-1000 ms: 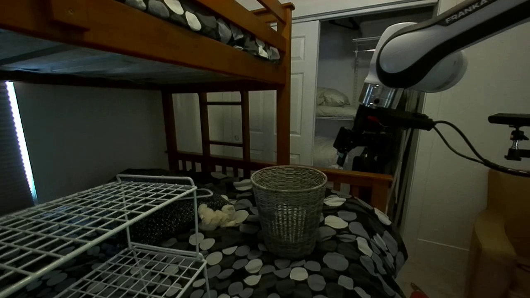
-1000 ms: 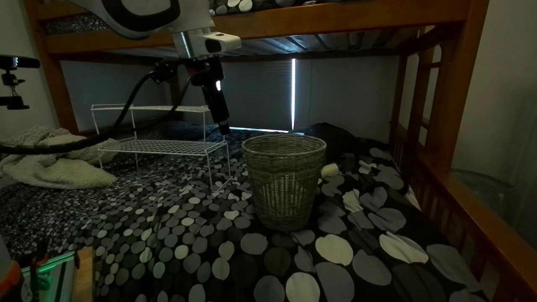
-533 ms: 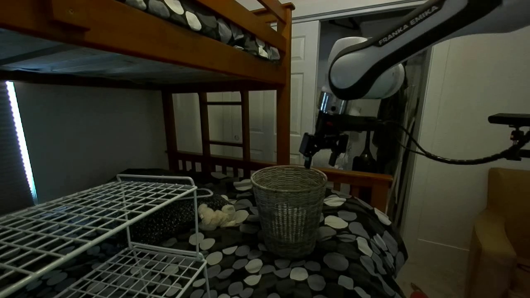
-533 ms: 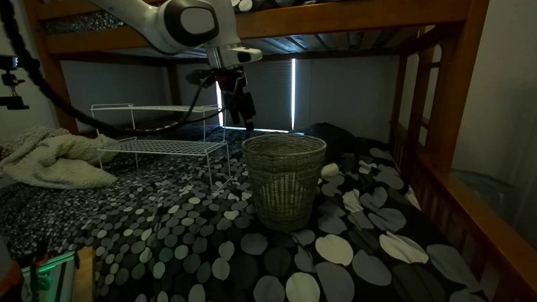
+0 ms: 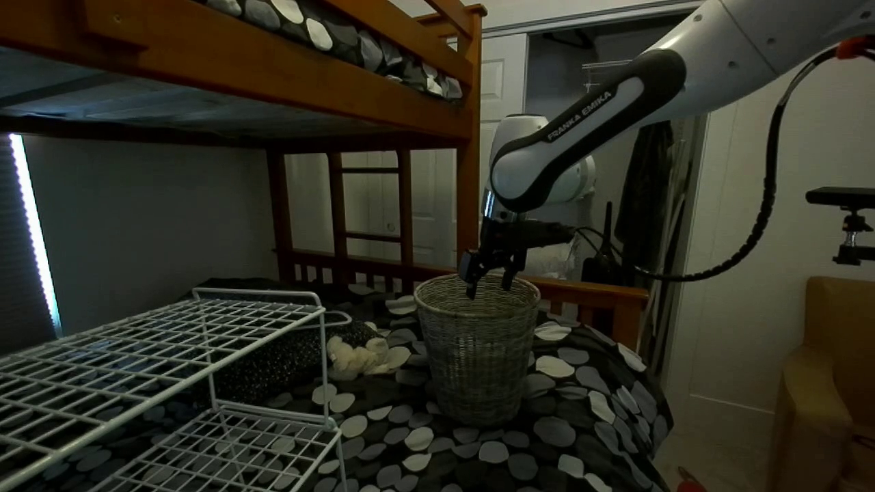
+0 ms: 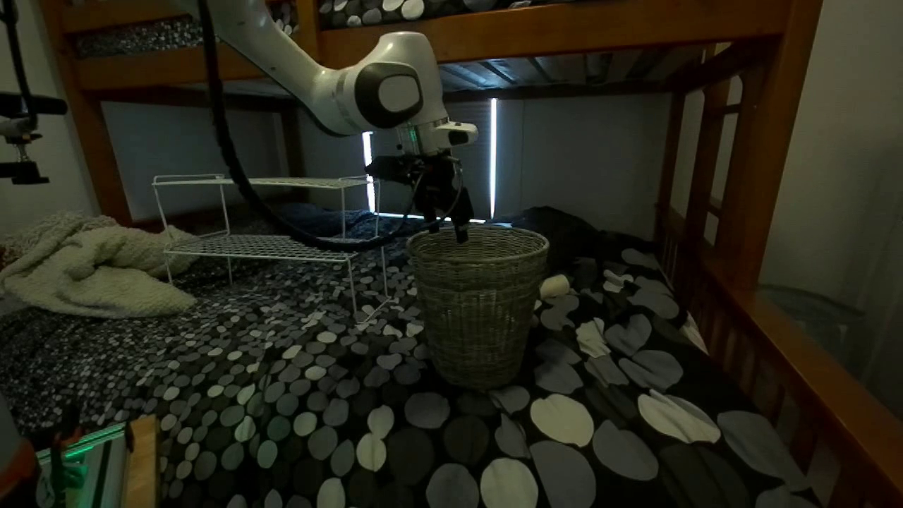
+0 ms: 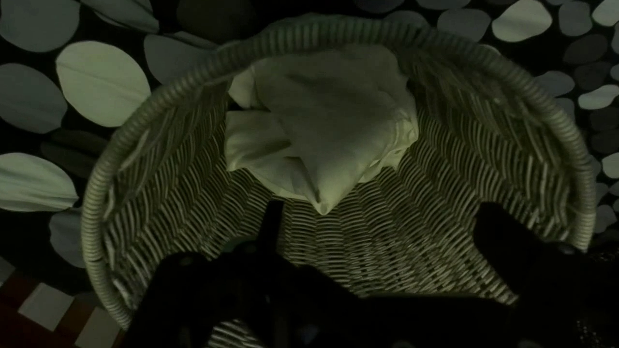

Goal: Pick up the white cloth from the basket and put it on the bed

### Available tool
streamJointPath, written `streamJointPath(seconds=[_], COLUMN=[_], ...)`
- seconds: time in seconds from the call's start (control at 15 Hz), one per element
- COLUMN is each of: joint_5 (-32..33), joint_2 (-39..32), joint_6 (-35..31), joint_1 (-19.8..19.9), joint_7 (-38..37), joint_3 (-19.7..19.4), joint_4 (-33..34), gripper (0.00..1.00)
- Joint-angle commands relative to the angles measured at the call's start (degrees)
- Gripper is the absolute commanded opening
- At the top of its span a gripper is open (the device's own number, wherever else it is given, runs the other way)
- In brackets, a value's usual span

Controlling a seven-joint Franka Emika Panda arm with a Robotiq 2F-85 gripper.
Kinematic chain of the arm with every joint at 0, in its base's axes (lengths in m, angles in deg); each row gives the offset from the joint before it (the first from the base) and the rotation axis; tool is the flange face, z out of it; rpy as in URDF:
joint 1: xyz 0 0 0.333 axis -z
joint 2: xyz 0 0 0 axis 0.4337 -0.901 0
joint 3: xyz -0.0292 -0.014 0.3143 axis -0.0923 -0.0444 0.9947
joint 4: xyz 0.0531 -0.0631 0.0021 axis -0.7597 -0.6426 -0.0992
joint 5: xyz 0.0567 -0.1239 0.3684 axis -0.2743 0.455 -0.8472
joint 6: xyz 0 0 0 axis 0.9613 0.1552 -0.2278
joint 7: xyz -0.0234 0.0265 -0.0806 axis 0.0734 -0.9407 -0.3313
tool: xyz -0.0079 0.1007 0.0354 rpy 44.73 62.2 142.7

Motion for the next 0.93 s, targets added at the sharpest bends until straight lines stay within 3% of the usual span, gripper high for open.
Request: streamJointPath(seconds=[0.0,0.4,0.87], joint_5=[-0.2,-0.18,0.89], joint_2=[-1.08,-1.87,-11.44], joint_6=[-0.15,-0.17,2.22], joint_1=[-1.4,-1.6,-3.16], joint_7=[0.5,0.78,2.53], joint_3=[-1.46,-1.57,-1.84], joint_4=[0.72,1.71,10.64], gripper=[1.0,1.0,1.0])
